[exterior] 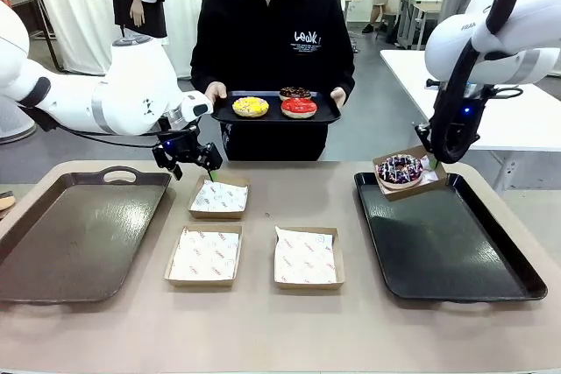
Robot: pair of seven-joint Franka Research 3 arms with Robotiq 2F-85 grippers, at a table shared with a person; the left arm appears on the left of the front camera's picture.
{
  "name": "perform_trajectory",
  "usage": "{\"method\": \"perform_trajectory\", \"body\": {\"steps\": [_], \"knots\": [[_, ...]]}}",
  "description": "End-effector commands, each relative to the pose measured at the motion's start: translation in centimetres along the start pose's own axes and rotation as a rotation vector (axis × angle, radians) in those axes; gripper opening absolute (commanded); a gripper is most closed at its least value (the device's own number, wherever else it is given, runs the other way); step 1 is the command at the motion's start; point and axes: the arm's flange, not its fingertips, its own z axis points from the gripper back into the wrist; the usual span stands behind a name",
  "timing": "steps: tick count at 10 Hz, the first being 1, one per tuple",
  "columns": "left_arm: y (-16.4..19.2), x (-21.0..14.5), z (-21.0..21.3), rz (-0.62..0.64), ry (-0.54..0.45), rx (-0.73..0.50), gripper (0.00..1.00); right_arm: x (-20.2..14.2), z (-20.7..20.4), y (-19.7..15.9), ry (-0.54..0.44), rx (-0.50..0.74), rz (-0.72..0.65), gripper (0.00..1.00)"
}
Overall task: Individually package the donuts and arrange them on the tray.
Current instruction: Place the picked Paper togo box on the Handle tray while simultaneously picking up another Paper togo box from the table with the other hand.
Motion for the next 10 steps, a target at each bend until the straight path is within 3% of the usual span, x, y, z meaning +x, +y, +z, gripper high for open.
{"method": "perform_trajectory", "body": {"steps": [1,5,7,8,10], "knots": [[-0.8,0.5,-1.3,0.04,0.004,0.012,1.0,2.1,-1.7,0.7,0.014,0.021,0.048,0.01],[-1.6,1.1,-2.0,0.111,0.02,0.08,1.0,3.6,-4.2,0.8,0.072,0.071,0.002,0.01],[-1.1,0.7,-0.9,0.122,0.031,0.164,1.0,2.7,-4.5,1.0,0.053,0.01,0.025,0.01],[-0.8,0.5,-1.9,0.088,0.014,0.041,1.0,2.7,-4.5,1.0,0.053,0.01,0.025,0.01],[-0.8,0.5,-1.9,0.088,0.014,0.041,1.0,2.7,-4.5,1.0,0.053,0.01,0.025,0.01]]}}
